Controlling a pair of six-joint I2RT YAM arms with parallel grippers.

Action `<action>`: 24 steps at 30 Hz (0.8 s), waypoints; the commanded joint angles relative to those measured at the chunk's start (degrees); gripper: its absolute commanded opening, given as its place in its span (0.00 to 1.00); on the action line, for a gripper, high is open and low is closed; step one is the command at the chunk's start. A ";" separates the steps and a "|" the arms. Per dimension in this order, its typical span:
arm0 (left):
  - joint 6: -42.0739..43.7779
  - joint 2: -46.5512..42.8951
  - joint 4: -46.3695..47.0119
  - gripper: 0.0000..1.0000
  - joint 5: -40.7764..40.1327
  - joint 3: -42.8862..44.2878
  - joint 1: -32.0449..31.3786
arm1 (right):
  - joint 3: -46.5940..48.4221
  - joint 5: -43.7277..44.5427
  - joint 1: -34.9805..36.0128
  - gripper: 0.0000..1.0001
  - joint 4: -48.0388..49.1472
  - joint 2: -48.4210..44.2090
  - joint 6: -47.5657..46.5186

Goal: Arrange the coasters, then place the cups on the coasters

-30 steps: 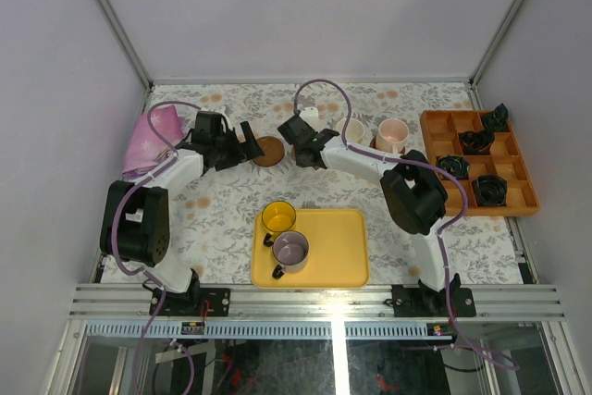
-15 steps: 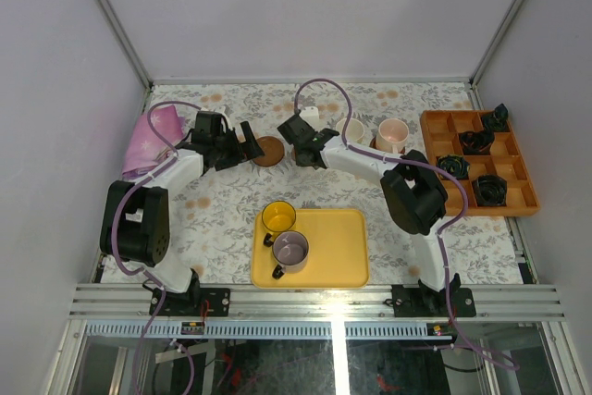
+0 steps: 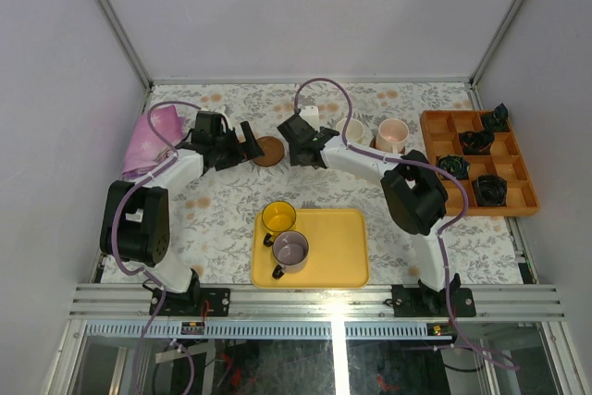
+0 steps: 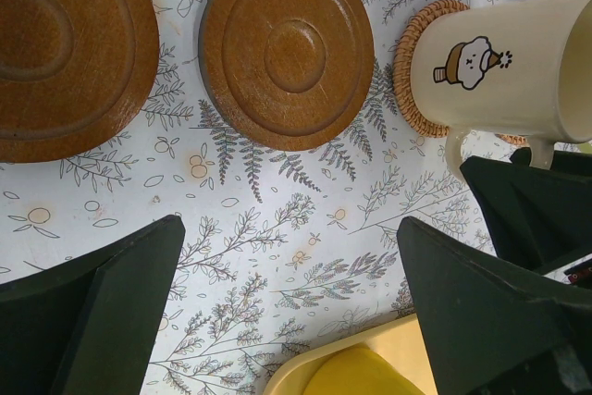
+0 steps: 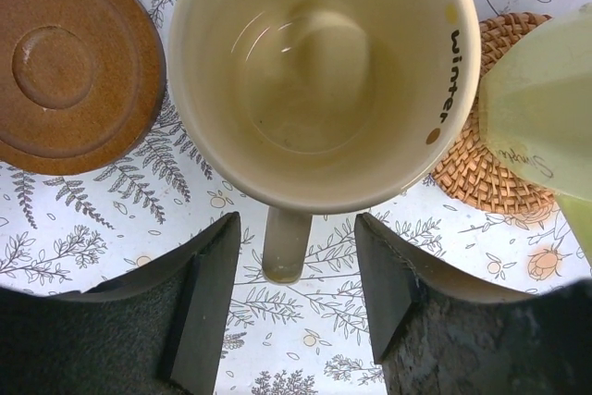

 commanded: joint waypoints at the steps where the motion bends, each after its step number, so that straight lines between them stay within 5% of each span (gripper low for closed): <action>1: 0.44 0.46 1.53 1.00 -0.26 -0.30 -0.32 | -0.14 1.15 0.47 0.60 0.96 -4.59 0.13; 16: 0.41 -1.30 0.27 1.00 -0.76 0.42 -0.28 | -8.64 -4.72 0.73 0.61 3.70 -17.77 -3.88; 24: 0.07 -9.22 -4.65 1.00 -0.05 -1.40 -1.71 | -16.32 -5.13 0.73 0.62 7.72 -27.06 -6.63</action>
